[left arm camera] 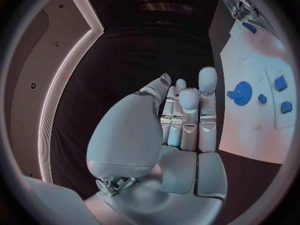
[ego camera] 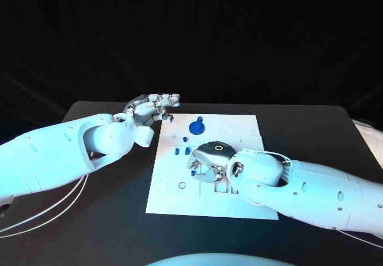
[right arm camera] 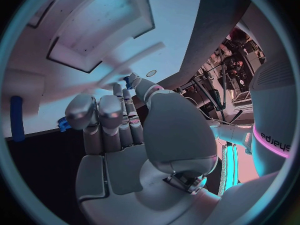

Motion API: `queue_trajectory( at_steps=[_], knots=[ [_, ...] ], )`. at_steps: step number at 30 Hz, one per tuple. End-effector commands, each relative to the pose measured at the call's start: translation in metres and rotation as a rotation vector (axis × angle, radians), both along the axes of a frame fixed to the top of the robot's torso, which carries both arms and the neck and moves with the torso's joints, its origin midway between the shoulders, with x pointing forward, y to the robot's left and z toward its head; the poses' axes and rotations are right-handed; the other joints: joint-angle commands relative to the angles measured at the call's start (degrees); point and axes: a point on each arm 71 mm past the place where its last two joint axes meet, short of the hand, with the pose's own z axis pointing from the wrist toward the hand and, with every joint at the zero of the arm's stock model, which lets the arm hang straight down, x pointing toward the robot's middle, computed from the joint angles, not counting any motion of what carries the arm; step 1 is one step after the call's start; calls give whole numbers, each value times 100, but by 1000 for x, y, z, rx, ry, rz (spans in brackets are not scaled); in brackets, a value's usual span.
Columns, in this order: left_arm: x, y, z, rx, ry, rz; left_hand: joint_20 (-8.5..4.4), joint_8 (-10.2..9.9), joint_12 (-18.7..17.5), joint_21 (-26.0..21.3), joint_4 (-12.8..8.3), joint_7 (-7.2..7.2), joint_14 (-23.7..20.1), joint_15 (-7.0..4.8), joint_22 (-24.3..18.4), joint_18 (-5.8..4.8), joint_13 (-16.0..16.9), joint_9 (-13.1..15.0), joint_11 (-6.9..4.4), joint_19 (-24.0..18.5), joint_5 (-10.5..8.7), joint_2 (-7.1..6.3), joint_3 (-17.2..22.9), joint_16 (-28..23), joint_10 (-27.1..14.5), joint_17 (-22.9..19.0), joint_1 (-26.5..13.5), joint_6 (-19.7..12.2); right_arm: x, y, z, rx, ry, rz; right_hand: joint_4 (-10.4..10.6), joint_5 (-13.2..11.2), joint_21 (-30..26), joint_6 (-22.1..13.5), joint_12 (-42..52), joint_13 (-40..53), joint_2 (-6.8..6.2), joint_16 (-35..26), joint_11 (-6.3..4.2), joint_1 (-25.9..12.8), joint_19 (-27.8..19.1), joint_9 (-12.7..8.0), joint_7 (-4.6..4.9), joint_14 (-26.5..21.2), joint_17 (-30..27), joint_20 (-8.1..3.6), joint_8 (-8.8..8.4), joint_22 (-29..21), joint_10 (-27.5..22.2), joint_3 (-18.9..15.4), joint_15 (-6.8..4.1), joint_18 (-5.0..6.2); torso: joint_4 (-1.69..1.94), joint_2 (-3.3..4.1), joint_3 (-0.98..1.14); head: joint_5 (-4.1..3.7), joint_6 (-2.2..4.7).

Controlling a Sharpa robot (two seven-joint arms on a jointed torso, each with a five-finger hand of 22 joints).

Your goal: Assemble the parts on the task board

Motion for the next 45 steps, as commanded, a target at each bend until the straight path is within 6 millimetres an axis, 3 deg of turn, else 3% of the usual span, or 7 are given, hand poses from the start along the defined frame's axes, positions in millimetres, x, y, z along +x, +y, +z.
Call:
queue_trajectory(
  at_steps=[1, 9, 16, 25, 31, 45],
  knots=[
    [-1, -3, 1, -4, -6, -29, -4, 32, 15, -40, -31, 12, -29, -19, -15, 52, 6, -8, 3, -32, -16, 5, 3, -19, -53, -12, 65, 16, 2, -5, -6, -40, -6, -36, -3, 15, -53, -148, 32, 11, -46, -2, 99, 26, -34, -11, -3, 67, -24, 30, -5, -76, -386, -211, 32, 19, 4, 3, 0, -4, 2],
    [-1, -2, 1, 0, -4, -31, -4, 32, 18, -66, -33, 15, -34, -18, -29, 55, 7, -8, 5, -39, -17, 5, 1, -25, -58, -25, 64, 15, -1, -10, 3, 61, -46, -40, -18, 37, -28, -70, 256, 41, 74, 6, 74, 134, 25, 18, -18, 55, -72, 21, 42, -33, -300, -412, 11, 10, 4, 7, 3, -10, 7],
    [-1, 0, 1, 2, -4, -28, -4, 32, 18, -66, -33, 15, -34, -18, -29, 55, 7, -8, 5, -39, -17, 5, 1, -25, -58, -25, 64, 15, -4, -30, 18, 126, -74, -71, -36, 46, -8, 57, 417, 39, 161, 16, 53, 204, 58, 31, -18, 53, -95, 7, 63, -4, -127, -429, -3, 4, -2, 1, 2, -17, 19],
    [-1, 0, 1, 1, -4, -29, -3, 32, 20, -73, -34, 17, -38, -16, -33, 55, 8, -8, 8, -41, -19, 4, -2, -26, -65, -28, 62, 13, 11, -72, 45, 54, -109, -169, -50, 47, -24, -15, 384, -2, 113, -24, 37, 211, 56, 5, -71, 47, -174, 15, 1, -43, -203, -490, -17, 8, -5, -5, -3, -114, 95],
    [-2, -1, 1, 3, -7, -32, -3, 33, 22, -73, -36, 17, -37, -15, -34, 54, 8, -8, 8, -41, -19, 6, -2, -23, -68, -23, 66, 13, 24, -98, 48, -43, -122, -230, -71, 10, -81, -138, 250, -3, 79, -88, 85, 293, 11, -7, -210, 30, -296, 57, -7, -132, -507, -638, 31, 19, 1, 9, 8, -136, 128],
    [-2, 0, 1, 2, -10, -33, -2, 34, 27, -69, -43, 16, -38, -15, -32, 53, 10, -9, 7, -39, -18, 8, 0, -22, -71, -23, 74, 12, 27, -102, 42, -134, -77, -212, -47, 2, -114, 5, 367, 20, 163, -105, 37, 350, -8, 19, -288, 35, -362, 38, 37, -173, -353, -734, 3, 27, 4, 10, 2, -117, 110]
  ],
)
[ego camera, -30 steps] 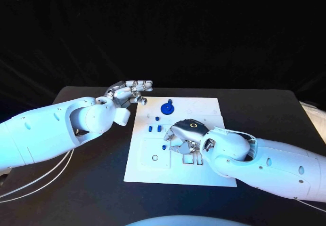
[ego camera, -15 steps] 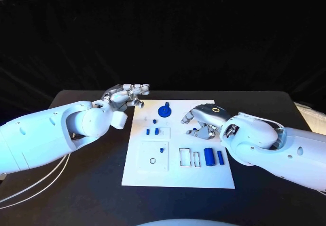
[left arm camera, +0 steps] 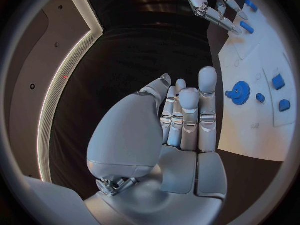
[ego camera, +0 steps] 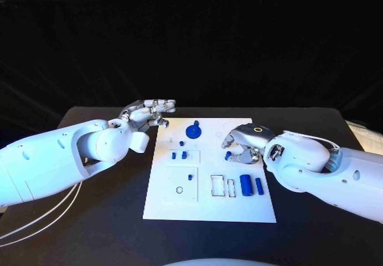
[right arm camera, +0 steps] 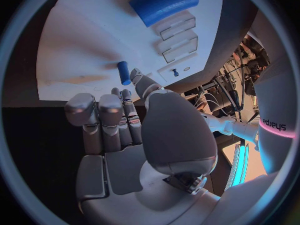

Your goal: Assemble the parts on the task board

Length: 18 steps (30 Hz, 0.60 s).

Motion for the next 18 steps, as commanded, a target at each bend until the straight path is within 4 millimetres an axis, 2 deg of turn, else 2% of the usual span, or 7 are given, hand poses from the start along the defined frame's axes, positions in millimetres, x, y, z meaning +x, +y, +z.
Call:
queue_trajectory(
  at_steps=[1, 5, 8, 13, 18],
  knots=[
    [-1, -2, 2, -8, -12, -21, -2, 34, 27, -30, -43, 16, -38, -15, -4, 53, 7, -9, 8, -39, -18, -14, 0, -22, -30, -4, 52, 12, 0, 0, -5, -67, 37, 8, -4, -21, -28, 75, 61, 10, 46, -38, 19, 48, -9, 7, 11, 36, -13, -3, 26, -4, 95, -46, 7, 27, 0, 1, -4, 10, -9],
    [-1, -2, 2, -8, -12, -20, -2, 34, 27, -30, -43, 16, -38, -15, -4, 53, 7, -9, 8, -39, -18, -14, 0, -22, -30, -4, 52, 12, 0, 1, -6, -83, 32, 5, 4, -28, -9, 226, 180, 12, 157, -24, -20, 91, 19, 24, 93, 41, -22, -17, 58, 28, 350, -4, -22, 22, 0, 0, -4, 15, -13],
    [-1, -2, 2, -8, -12, -20, -2, 34, 27, -30, -43, 16, -38, -15, -4, 53, 7, -9, 8, -39, -18, -14, 0, -22, -30, -4, 52, 12, 1, 2, -6, -90, 25, 1, -2, -36, 19, 315, 225, 5, 252, 5, -60, 153, 51, 33, 110, 49, -1, -43, 76, 73, 509, 97, -55, 16, 4, 2, 1, 13, -21],
    [-1, -2, 2, -9, -11, -24, -2, 34, 27, -30, -43, 16, -38, -15, -4, 53, 7, -9, 8, -39, -18, -14, 0, -22, -30, -4, 52, 12, 1, 5, -7, -95, 15, 6, -24, -42, 75, 523, 245, -5, 394, 66, -127, 252, 112, 65, 78, 67, 48, -93, 141, 160, 765, 328, -109, -2, 0, -2, 0, 14, -21],
    [-1, -2, 1, -9, -10, -26, -2, 34, 27, -30, -43, 16, -38, -15, -4, 53, 7, -9, 8, -39, -18, -14, 0, -22, -30, -4, 52, 12, 2, 8, -7, -93, 5, 9, -45, -46, 127, 671, 208, -10, 432, 128, -172, 269, 166, 93, 62, 81, 97, -142, 177, 241, 960, 522, -152, -19, -2, 0, 0, 9, -23]
  ],
)
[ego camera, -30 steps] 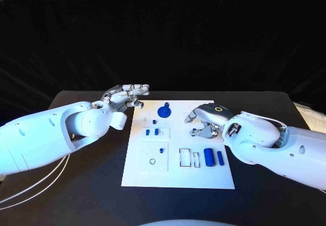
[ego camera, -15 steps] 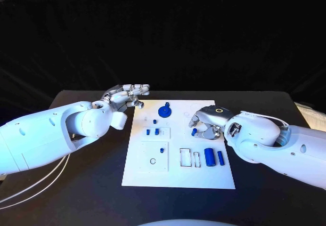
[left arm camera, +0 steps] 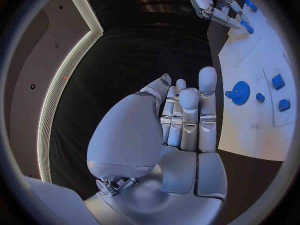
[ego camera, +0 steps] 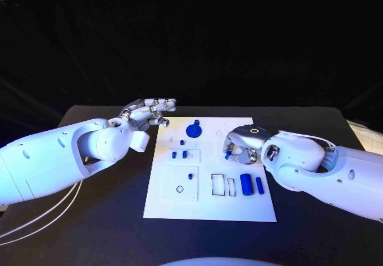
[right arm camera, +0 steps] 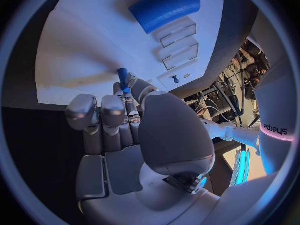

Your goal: Assemble the parts on the task board

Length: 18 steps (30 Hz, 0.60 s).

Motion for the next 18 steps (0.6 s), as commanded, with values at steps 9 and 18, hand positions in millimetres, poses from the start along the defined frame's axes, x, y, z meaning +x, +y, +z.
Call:
queue_trajectory(
  at_steps=[9, 18],
  knots=[
    [-1, -3, 1, -10, -7, -26, -2, 34, 27, -30, -43, 16, -38, -15, -4, 52, 8, -9, 8, -39, -18, -14, 0, -22, -30, -4, 52, 12, 2, 4, -3, -5, -36, -2, -22, -17, 131, 184, -67, 15, 87, 154, -64, -39, 115, 50, -2, 84, 123, -53, 62, 167, 289, 267, -84, -46, -1, -2, -1, -7, -15],
    [0, -1, 1, -7, -6, -21, -2, 34, 27, -30, -43, 16, -38, -15, -4, 52, 8, -9, 8, -39, -18, -14, 0, -22, -30, -4, 52, 12, -6, 2, 12, 117, -90, -5, -115, -16, 234, 227, -91, 28, 72, 278, -83, 22, 196, 70, 17, 112, 243, -82, 67, 334, 455, 418, -108, -77, -1, -8, -3, -3, -19]
  ],
)
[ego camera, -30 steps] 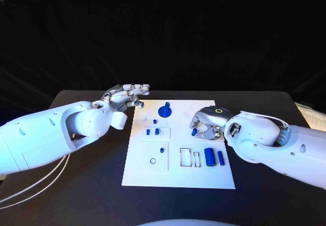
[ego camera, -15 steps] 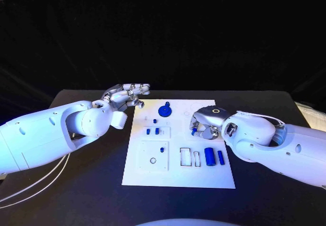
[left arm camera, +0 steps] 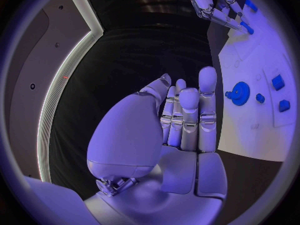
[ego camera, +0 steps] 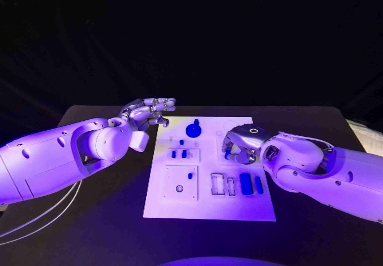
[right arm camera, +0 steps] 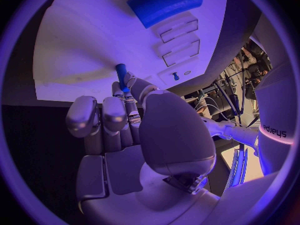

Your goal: Assemble the parts on the task board

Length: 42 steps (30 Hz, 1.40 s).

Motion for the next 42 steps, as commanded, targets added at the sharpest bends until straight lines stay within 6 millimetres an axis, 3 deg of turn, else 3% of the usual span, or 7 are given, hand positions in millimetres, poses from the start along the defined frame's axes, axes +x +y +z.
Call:
queue_trajectory(
  at_steps=[1, 6, 9, 14, 28, 32, 42],
  knots=[
    [0, -1, 1, -6, -7, -16, -2, 34, 27, -30, -43, 16, -38, -15, -5, 52, 9, -9, 8, -38, -18, -14, 0, -22, -30, -4, 52, 12, -3, 1, 13, 87, -52, 1, -19, 13, 17, 28, -16, 6, 48, 24, -174, 45, 55, -3, 19, 130, 8, -3, 4, 13, 219, 45, -47, -76, 1, -4, -4, 5, -4],
    [0, 1, 1, -5, -5, -15, -1, 35, 35, -41, -49, 19, -44, -14, -12, 53, 11, -10, 10, -39, -12, -9, 0, -25, -39, -16, 56, 9, -11, 8, 24, 140, -58, 33, -42, 14, 17, 14, -45, 3, 32, 21, -166, 51, 50, -4, 29, 125, -4, -4, -9, 7, 220, 84, -43, -76, 0, 2, 5, 29, 4],
    [0, 1, 1, -5, -5, -15, -1, 35, 35, -41, -49, 19, -44, -14, -12, 53, 11, -10, 10, -39, -12, -9, 0, -25, -39, -16, 56, 9, -16, 15, 26, 162, -43, 55, -47, 15, 19, 12, -53, 2, 28, 25, -164, 51, 50, -3, 33, 125, 0, -3, -12, 9, 220, 95, -41, -76, 5, -2, -7, 29, -9],
    [0, 0, 1, -5, -4, -17, -1, 35, 37, -41, -51, 20, -43, -13, -12, 53, 12, -11, 10, -38, -10, -4, 3, -23, -42, -13, 60, 7, -27, 36, 26, 199, -10, 116, -62, 15, 15, 7, -69, 2, 25, 27, -160, 57, 43, -3, 39, 122, -2, -3, -18, -1, 222, 122, -38, -74, -5, -3, -7, 68, -21],
    [0, -3, 0, -8, 0, -25, -1, 32, 39, -41, -54, 25, -46, -12, -12, 52, 12, -12, 14, -37, -10, -7, 0, -25, -50, -20, 60, -1, -55, 93, -2, 252, 91, 292, -75, 17, 1, -8, -94, 2, 22, 20, -149, 51, 23, -5, 53, 117, -18, -1, -32, -35, 223, 157, -31, -67, 15, -2, -11, 97, -44],
    [0, -4, 0, -9, 2, -27, -1, 32, 39, -41, -54, 25, -46, -12, -12, 52, 12, -12, 14, -37, -10, -7, 0, -25, -50, -20, 60, -1, -58, 101, -8, 251, 112, 315, -75, 17, -2, -10, -97, 2, 21, 19, -147, 49, 20, -5, 55, 116, -20, 0, -34, -41, 222, 159, -30, -66, -4, 2, -5, 124, -48],
    [-1, -5, 0, -11, 5, -31, 0, 30, 41, -43, -53, 28, -46, -11, -14, 52, 13, -13, 17, -37, -10, -8, -2, -23, -56, -19, 57, -6, -52, 106, -24, 203, 174, 290, -76, 18, -6, -14, -106, 1, 20, 20, -143, 40, 14, -6, 59, 115, -21, 1, -37, -49, 220, 165, -27, -64, 13, 2, -6, 176, -103]
  ],
)
